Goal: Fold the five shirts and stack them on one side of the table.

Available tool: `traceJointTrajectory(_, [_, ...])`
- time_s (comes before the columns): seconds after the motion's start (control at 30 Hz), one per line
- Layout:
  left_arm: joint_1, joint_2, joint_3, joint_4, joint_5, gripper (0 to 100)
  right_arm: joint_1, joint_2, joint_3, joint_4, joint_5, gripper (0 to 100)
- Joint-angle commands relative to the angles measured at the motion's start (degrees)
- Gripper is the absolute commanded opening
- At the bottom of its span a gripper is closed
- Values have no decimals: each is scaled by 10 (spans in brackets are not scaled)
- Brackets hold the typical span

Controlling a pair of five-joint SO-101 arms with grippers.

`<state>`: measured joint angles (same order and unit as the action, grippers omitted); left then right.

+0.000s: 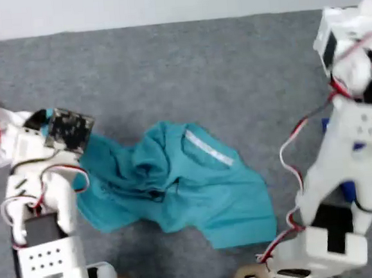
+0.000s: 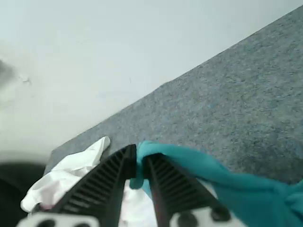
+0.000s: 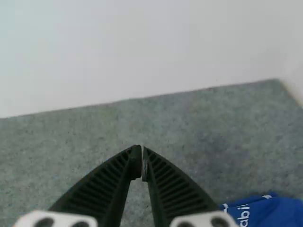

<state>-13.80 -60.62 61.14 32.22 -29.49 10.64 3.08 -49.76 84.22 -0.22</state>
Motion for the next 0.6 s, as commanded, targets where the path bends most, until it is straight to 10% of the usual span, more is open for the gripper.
traceJointTrajectory(0.0, [28, 1, 38, -69, -6, 3, -16, 30, 2, -30, -8, 9])
traceJointTrajectory(0.57, [-106, -4, 72, 75, -8, 3, -244, 154, 28, 184, -6, 9])
